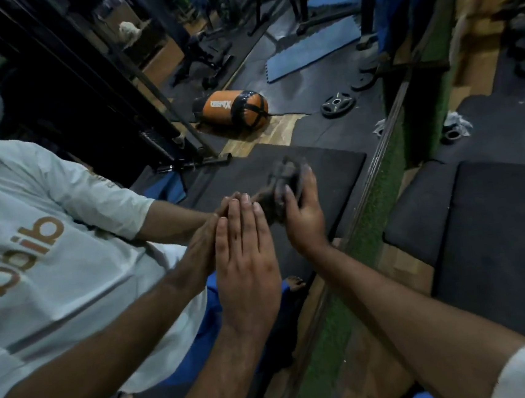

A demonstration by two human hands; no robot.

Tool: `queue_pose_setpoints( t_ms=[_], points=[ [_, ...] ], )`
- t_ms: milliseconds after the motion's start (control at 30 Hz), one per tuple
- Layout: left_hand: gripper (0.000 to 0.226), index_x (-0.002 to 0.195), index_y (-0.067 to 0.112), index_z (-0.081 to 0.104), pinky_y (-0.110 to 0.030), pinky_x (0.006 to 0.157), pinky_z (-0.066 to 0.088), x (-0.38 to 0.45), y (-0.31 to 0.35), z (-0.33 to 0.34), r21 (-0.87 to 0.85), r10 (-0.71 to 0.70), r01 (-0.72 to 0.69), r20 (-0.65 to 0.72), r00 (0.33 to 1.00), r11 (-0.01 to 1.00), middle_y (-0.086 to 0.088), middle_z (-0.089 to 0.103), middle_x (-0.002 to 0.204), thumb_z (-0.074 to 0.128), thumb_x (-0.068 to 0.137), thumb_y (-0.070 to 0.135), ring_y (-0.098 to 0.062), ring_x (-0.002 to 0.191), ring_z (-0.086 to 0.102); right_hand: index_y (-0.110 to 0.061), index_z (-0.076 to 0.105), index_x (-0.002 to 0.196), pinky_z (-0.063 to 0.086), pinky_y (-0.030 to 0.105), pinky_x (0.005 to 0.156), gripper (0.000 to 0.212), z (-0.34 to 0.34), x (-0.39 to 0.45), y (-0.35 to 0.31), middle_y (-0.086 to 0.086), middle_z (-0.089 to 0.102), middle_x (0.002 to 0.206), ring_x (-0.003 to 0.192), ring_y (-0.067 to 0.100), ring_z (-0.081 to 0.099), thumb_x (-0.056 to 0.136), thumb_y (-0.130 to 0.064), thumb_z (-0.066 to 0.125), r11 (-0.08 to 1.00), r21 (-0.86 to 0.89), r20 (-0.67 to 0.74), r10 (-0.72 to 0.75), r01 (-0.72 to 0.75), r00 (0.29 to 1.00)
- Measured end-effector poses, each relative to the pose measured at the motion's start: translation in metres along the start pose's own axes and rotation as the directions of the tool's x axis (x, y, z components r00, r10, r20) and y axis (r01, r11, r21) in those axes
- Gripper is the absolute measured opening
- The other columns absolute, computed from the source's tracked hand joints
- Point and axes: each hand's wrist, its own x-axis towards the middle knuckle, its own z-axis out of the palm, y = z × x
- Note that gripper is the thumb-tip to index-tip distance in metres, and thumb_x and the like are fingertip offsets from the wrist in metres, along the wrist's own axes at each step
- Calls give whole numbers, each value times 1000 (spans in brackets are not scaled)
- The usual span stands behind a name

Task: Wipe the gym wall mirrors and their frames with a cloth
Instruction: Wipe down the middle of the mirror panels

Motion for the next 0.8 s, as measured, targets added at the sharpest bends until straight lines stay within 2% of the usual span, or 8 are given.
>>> queue_pose_setpoints(
  t_ms=[67,133,233,367,467,567,700,800],
  points=[
    [86,157,-4,20,-50,127,11,-14,-5,-1,-33,-14,15,25,1000,999,-24,10,167,65,89,23,-35,156,5,-37,23,163,35,43,121,61,13,-8,8,4,37,165,150,29,39,107,-49,43,914,118,-55,397,-389,916],
    [84,156,-4,24,-49,127,10,-26,-10,-1,-56,-4,5,30,1000,998,-24,14,166,66,87,22,-35,156,8,-36,29,161,38,48,120,65,24,-8,-10,6,44,161,146,30,44,101,-54,45,888,157,-69,447,-433,892],
    [74,154,-5,30,-48,127,5,-45,-21,1,-3,65,-65,40,997,998,-24,14,166,53,89,22,-35,156,8,-26,36,160,26,37,127,66,29,-19,-54,0,35,166,155,17,28,99,-43,53,978,205,-66,49,-35,997],
    [70,146,-2,45,-47,127,2,-60,-30,2,9,93,-94,88,992,996,-24,22,164,61,85,27,-36,155,10,-20,29,162,15,33,130,62,31,-64,-33,-7,21,169,161,16,8,105,-27,53,933,59,34,-357,355,933],
    [76,157,0,26,-47,127,-6,-69,-35,3,21,89,-91,86,992,996,-22,7,167,57,93,27,-34,157,0,-30,24,164,27,41,127,62,34,-75,12,0,26,171,158,18,21,106,-40,47,998,44,-47,38,-36,998],
    [81,158,0,22,-45,127,-4,-73,-37,3,-11,73,-72,68,995,997,-21,7,168,60,91,25,-32,157,2,-39,23,163,39,46,119,61,40,-61,-2,6,40,163,147,29,42,107,-43,47,869,224,-63,464,-441,883],
    [89,159,-2,14,-48,127,-1,-91,-36,-9,9,13,-13,62,998,1000,-23,3,168,61,91,32,-34,157,-1,-33,37,158,38,47,121,62,41,-73,-61,2,38,163,150,24,38,99,-39,56,948,316,79,2,-27,997],
    [88,157,-5,17,-50,127,-3,-112,-44,-16,82,-22,15,87,996,997,-27,1,166,60,92,34,-37,156,-2,-26,30,163,22,44,128,68,39,-102,-51,-4,21,172,161,21,13,101,-31,58,957,113,162,-283,267,945]
  ],
)
